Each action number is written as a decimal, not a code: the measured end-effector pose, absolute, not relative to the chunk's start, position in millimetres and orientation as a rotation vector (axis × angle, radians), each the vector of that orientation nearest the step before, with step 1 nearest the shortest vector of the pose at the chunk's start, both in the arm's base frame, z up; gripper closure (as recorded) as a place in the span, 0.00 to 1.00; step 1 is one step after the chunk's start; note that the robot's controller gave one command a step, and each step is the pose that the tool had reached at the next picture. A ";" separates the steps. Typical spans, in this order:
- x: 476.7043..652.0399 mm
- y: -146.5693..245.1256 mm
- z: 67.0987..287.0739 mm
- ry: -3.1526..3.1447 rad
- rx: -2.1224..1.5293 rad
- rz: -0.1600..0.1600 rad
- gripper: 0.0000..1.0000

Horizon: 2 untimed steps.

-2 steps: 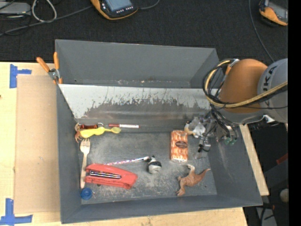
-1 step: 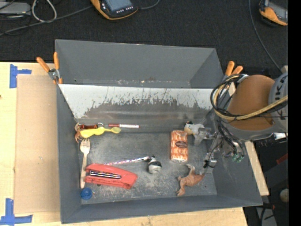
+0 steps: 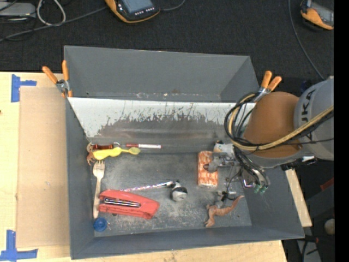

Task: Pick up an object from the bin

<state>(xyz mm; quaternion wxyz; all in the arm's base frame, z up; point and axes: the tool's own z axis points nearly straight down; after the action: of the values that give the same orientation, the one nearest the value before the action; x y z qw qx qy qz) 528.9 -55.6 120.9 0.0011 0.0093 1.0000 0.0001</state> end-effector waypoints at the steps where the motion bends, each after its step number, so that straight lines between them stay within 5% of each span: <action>1: 508.6 -62.7 91.1 3.142 0.160 0.003 0.00; 2: 499.0 -38.8 81.8 3.137 0.026 0.004 1.00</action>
Offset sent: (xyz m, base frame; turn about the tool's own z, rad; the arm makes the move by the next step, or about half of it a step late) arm -0.0303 0.0166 -0.0394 -0.0007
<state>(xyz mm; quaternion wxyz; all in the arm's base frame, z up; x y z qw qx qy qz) 499.0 -38.8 81.8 0.0022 0.0084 1.0000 0.0012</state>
